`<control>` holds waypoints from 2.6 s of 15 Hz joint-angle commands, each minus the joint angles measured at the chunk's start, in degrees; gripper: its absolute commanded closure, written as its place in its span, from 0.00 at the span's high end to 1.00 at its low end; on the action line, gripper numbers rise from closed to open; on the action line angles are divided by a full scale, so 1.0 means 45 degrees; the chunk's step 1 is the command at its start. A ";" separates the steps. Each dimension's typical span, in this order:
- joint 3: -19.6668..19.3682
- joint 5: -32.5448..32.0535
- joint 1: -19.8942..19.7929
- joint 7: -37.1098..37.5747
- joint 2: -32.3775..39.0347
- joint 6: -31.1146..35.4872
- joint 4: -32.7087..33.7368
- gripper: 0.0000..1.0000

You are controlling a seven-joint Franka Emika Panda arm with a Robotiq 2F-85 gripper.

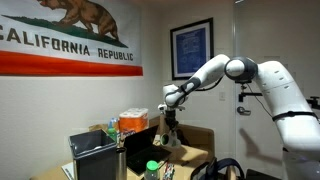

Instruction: Move he mug to the left side of the desk

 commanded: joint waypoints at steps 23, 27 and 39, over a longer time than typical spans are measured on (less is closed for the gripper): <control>0.2605 0.7104 0.0637 -0.5521 -0.0327 0.0304 -0.0341 0.09; 0.2715 0.7625 0.0739 -0.6362 0.0153 0.0253 -0.0178 0.09; 0.3155 0.9683 0.0367 -0.8740 0.1614 -0.0121 0.0025 0.09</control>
